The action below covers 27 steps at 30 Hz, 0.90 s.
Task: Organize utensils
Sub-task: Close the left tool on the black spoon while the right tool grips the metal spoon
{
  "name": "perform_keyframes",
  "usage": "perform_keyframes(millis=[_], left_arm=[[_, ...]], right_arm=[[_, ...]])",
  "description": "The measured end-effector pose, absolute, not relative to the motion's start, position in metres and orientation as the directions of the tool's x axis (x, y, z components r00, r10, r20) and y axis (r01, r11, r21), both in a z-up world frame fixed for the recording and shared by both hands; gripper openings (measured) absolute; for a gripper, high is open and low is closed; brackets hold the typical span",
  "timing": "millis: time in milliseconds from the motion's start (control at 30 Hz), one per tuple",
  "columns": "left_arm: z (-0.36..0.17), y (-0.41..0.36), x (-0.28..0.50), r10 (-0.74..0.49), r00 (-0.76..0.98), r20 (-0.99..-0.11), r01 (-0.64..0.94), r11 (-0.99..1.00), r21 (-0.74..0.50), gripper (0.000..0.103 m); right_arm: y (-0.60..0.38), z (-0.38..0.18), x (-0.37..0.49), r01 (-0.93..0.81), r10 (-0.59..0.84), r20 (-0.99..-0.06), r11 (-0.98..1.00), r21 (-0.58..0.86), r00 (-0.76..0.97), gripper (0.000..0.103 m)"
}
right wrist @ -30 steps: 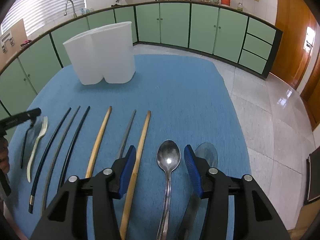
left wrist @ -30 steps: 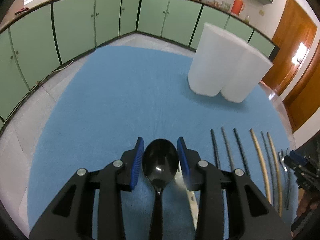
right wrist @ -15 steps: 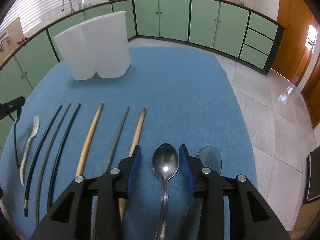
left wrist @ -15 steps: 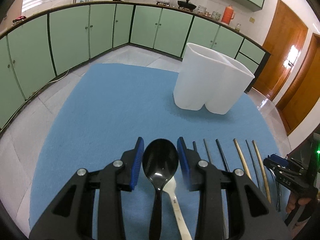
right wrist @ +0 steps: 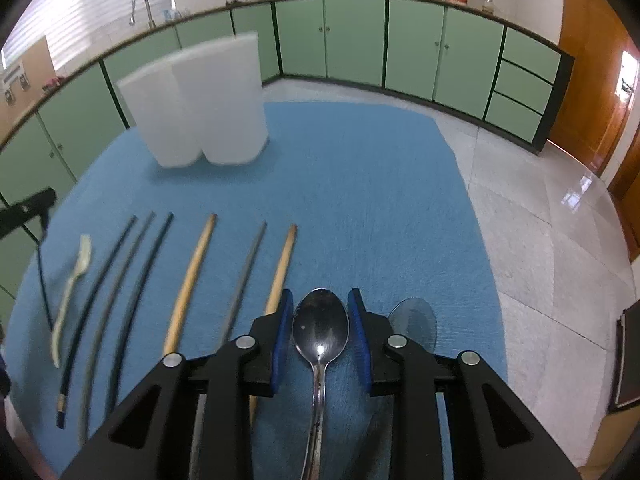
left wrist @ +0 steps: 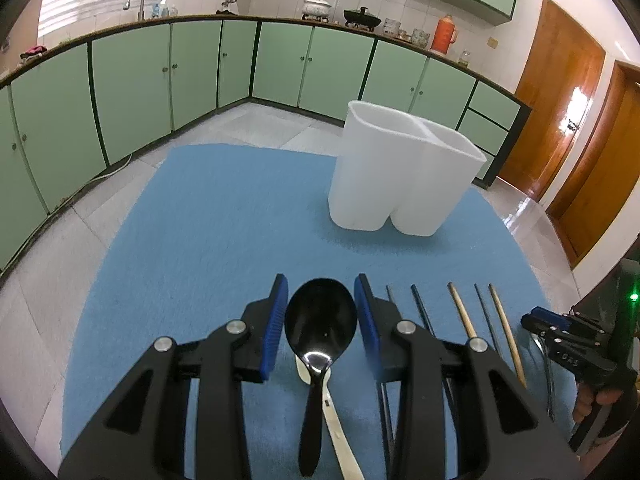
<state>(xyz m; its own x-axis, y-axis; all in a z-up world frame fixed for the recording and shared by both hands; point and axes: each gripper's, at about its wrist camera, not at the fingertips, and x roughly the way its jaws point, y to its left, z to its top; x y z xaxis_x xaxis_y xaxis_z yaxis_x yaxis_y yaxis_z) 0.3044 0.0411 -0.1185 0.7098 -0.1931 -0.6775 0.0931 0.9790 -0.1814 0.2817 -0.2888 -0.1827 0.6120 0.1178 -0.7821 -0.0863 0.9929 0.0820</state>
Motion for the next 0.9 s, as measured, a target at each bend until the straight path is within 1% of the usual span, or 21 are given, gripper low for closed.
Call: perform_keyframes(millis=[200,600,900], left_arm=[[-0.102,0.040,0.291,-0.192,0.751,-0.632,0.099,0.979,-0.179,0.033],[-0.063,0.031,0.273,-0.212,0.821,-0.530,0.131,0.974,-0.186,0.033],[-0.042,0.022,0.279,-0.222,0.845,-0.486,0.147,0.971,-0.188,0.033]], right_arm=[[-0.295,-0.152,0.257,-0.097,0.165,-0.710,0.986,0.136,0.684,0.028],[-0.295,-0.089,0.229,-0.123,0.170,-0.564,0.985,0.120,0.808,0.027],[-0.295,-0.059,0.237,-0.148,0.179,-0.500,0.984,0.101,0.847,0.027]])
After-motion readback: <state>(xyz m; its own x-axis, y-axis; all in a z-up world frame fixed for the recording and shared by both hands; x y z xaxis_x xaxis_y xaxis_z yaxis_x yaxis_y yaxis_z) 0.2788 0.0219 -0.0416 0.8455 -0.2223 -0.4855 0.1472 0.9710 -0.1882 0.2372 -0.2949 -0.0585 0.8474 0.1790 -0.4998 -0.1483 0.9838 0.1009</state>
